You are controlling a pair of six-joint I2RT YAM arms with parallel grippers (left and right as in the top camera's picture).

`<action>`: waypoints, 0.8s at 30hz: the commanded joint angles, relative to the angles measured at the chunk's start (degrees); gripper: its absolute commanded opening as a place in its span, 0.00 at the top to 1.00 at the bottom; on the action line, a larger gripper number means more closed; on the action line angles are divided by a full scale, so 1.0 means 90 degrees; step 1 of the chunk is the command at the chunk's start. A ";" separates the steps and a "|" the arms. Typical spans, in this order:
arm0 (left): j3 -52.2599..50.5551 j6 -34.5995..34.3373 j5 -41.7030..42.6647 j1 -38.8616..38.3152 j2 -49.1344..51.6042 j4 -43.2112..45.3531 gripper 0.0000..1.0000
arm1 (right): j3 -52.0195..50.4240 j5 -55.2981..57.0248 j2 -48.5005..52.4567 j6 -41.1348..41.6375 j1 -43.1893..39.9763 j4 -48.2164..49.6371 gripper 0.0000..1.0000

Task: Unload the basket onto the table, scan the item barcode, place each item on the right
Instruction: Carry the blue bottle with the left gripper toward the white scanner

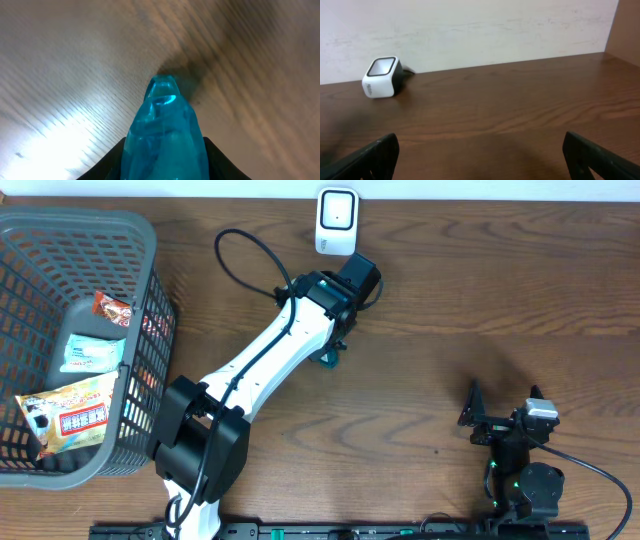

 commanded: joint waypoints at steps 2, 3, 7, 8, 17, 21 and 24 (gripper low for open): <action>0.0058 -0.1722 -0.0168 0.0000 -0.0046 -0.0015 0.83 | -0.0017 0.0017 -0.0034 -0.0085 0.0075 -0.0012 0.01; 0.0058 -0.1790 -0.0138 0.0002 -0.0044 -0.0012 0.83 | -0.0017 0.0017 -0.0034 -0.0083 0.0075 -0.0012 0.01; 0.0058 -0.1843 -0.0138 -0.0002 -0.0044 -0.0073 0.71 | -0.0017 0.0015 -0.0034 -0.0085 0.0075 -0.0012 0.01; 0.0058 -0.1841 -0.0148 -0.0005 -0.0041 -0.0124 0.71 | -0.0017 0.0015 -0.0034 -0.0083 0.0075 -0.0012 0.01; 0.0058 -0.1838 -0.0148 -0.0002 0.0124 -0.0260 0.58 | -0.0017 0.0015 -0.0034 -0.0083 0.0075 -0.0012 0.01; 0.0058 -0.1838 -0.0143 -0.0005 0.0304 -0.0265 0.48 | -0.0017 0.0015 -0.0034 -0.0083 0.0075 -0.0012 0.01; 0.0058 -0.1836 -0.0146 -0.0002 0.0391 -0.0274 0.44 | -0.0017 0.0015 -0.0034 -0.0085 0.0075 -0.0012 0.01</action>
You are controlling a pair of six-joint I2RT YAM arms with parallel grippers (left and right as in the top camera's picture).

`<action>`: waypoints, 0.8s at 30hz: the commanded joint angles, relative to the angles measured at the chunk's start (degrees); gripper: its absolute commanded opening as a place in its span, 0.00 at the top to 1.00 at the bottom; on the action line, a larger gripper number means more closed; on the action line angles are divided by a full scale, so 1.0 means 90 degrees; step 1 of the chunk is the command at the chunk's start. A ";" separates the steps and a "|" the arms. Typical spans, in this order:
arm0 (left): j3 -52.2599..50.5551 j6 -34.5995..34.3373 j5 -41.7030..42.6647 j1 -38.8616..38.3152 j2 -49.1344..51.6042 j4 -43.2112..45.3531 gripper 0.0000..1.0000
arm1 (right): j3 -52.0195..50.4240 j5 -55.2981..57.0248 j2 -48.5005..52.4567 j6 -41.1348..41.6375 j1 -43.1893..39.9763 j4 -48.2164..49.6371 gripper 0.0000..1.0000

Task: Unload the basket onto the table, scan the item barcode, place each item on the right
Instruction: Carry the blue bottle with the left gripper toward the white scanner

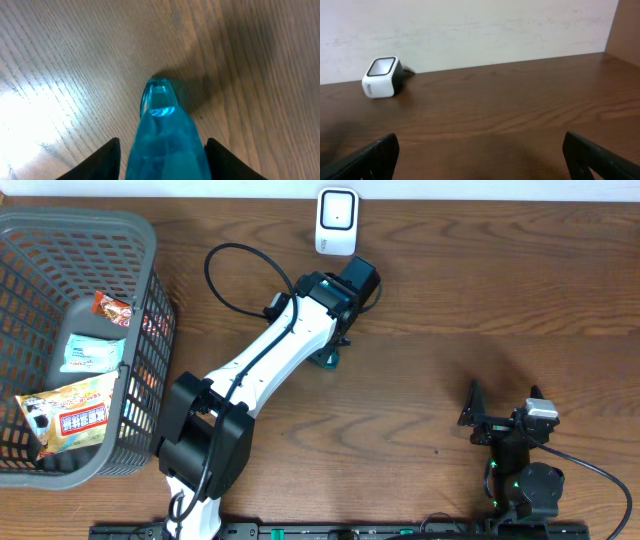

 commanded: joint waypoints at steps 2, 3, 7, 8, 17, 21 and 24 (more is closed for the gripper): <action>0.0056 -0.0027 -0.0085 -0.0002 0.0255 -0.0056 0.39 | -0.0017 0.0015 -0.0034 -0.0085 0.0075 -0.0012 0.01; 0.0056 -0.0024 -0.0085 -0.0002 0.0255 -0.0056 0.39 | -0.0017 0.0015 -0.0034 -0.0085 0.0075 -0.0012 0.01; 0.0058 -0.0007 -0.0083 -0.0002 0.0253 -0.0058 0.30 | -0.0017 0.0015 -0.0034 -0.0083 0.0075 -0.0012 0.01; 0.0066 0.0017 -0.0083 -0.0002 0.0250 -0.0063 0.25 | -0.0017 0.0015 -0.0034 -0.0083 0.0075 -0.0012 0.01; 0.0279 0.0607 -0.0112 0.0010 -0.0012 -0.0063 0.03 | -0.0017 0.0015 -0.0034 -0.0083 0.0075 -0.0012 0.01; 0.0279 0.0835 -0.0109 0.0085 -0.0131 -0.0061 0.03 | -0.0017 0.0015 -0.0034 -0.0083 0.0075 -0.0012 0.01; 0.0279 0.0882 -0.0107 0.0143 -0.0136 -0.0080 0.03 | -0.0017 0.0015 -0.0034 -0.0083 0.0075 -0.0012 0.01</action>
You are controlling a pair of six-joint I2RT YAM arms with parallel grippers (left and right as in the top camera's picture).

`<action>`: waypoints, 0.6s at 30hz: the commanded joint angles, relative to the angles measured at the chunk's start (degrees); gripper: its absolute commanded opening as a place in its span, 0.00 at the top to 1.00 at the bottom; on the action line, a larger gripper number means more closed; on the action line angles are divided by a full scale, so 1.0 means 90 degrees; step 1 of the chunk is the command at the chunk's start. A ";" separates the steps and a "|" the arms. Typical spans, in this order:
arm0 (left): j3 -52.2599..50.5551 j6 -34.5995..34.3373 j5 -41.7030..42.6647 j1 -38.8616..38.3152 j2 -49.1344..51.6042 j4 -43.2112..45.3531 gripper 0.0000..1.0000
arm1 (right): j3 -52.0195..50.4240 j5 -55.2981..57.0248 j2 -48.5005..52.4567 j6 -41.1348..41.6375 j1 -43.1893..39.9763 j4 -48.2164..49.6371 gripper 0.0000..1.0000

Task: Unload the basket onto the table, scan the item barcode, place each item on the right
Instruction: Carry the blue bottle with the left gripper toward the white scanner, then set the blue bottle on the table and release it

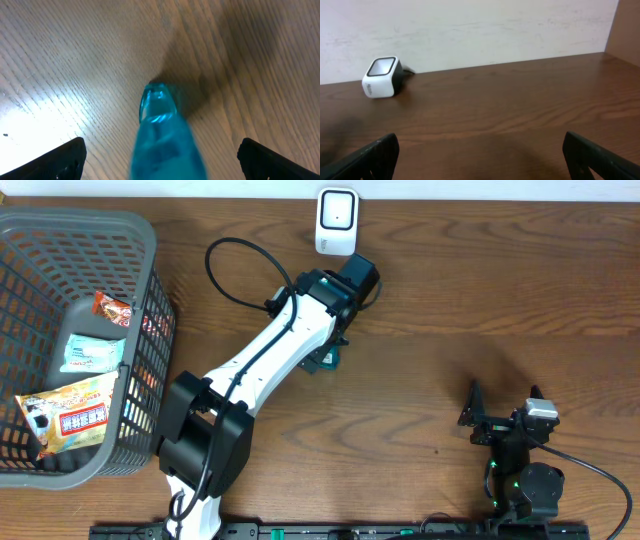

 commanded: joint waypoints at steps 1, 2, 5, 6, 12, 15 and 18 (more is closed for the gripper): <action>0.0177 0.0221 -0.0061 0.0119 -0.0158 -0.0063 0.03 | -0.0017 0.0012 -0.0034 -0.0085 0.0075 -0.0012 0.01; 0.0177 0.0221 -0.0063 0.0129 -0.0158 -0.0061 0.03 | -0.0017 0.0012 -0.0034 -0.0083 0.0075 -0.0012 0.01; 0.0182 0.0342 -0.0066 0.0129 -0.0187 0.0036 0.02 | -0.0017 0.0015 -0.0034 -0.0083 0.0075 -0.0012 0.01; 0.0185 0.0510 -0.0063 0.0129 -0.0199 0.0138 0.02 | -0.0017 0.0012 -0.0034 -0.0083 0.0075 -0.0012 0.01; 0.0498 0.1309 -0.0063 0.0129 -0.0505 0.0221 0.02 | -0.0017 0.0012 -0.0034 -0.0085 0.0075 -0.0012 0.01; 0.0559 0.1518 -0.0063 0.0129 -0.0882 0.0219 0.02 | -0.0017 0.0012 -0.0034 -0.0083 0.0075 -0.0012 0.01; 0.0559 0.1923 -0.0138 0.0143 -0.1443 0.0223 0.02 | -0.0017 0.0012 -0.0034 -0.0083 0.0075 -0.0012 0.01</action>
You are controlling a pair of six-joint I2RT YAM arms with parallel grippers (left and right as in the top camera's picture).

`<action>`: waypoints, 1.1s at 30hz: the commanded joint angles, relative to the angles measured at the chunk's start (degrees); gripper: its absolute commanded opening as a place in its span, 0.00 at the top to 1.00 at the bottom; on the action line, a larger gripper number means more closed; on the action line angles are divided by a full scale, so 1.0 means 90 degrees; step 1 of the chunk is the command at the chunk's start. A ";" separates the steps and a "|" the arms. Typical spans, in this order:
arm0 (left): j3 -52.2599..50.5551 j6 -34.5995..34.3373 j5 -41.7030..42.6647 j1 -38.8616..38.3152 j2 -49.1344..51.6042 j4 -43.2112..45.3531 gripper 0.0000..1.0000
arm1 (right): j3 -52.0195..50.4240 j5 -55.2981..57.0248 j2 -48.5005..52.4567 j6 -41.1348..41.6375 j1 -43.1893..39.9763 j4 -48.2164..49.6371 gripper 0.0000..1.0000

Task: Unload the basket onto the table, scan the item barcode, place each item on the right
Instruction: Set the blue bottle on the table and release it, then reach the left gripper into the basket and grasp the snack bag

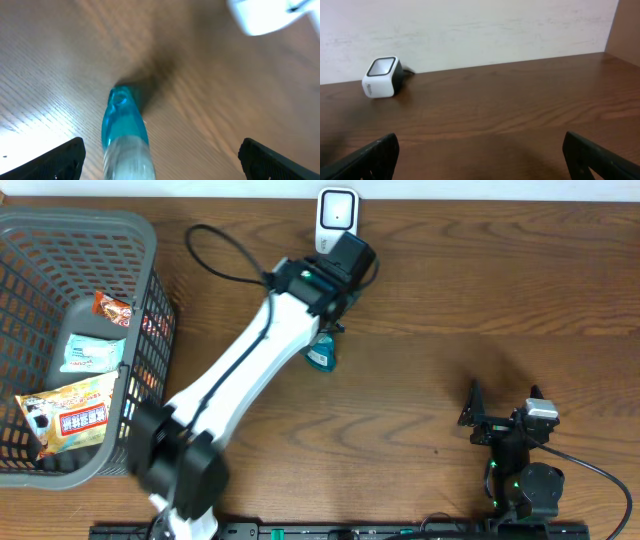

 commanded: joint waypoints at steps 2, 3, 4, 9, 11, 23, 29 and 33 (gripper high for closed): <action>0.0206 0.1282 -0.0612 0.0136 -0.1294 -0.0022 0.02 | -0.0017 0.0012 -0.0034 -0.0083 0.0075 -0.0012 0.01; 0.0206 0.1532 -0.0777 0.0182 -0.1498 -0.0017 0.02 | -0.0017 0.0015 -0.0034 -0.0083 0.0075 -0.0012 0.01; 0.0206 0.1843 -0.0974 0.0255 -0.1741 -0.0015 0.02 | -0.0017 0.0012 -0.0034 -0.0083 0.0075 -0.0012 0.01; 0.0214 0.3247 -0.1887 0.1037 -0.2875 -0.0024 0.02 | -0.0017 0.0012 -0.0034 -0.0085 0.0075 -0.0012 0.01; 0.0214 0.3390 -0.2006 0.1632 -0.3242 -0.0090 0.02 | -0.0017 0.0012 -0.0034 -0.0085 0.0075 -0.0012 0.01; 0.0068 0.2684 -0.0321 0.6438 -0.3286 -0.1639 0.02 | -0.0017 0.0012 -0.0034 -0.0083 0.0075 -0.0012 0.01; -0.0097 0.2370 0.0741 0.7533 -0.2164 -0.2441 0.02 | -0.0017 0.0012 -0.0034 -0.0085 0.0075 -0.0012 0.01; -0.0357 0.2307 0.0947 0.7786 -0.1372 -0.2623 0.02 | -0.0017 0.0012 -0.0034 -0.0083 0.0075 -0.0012 0.01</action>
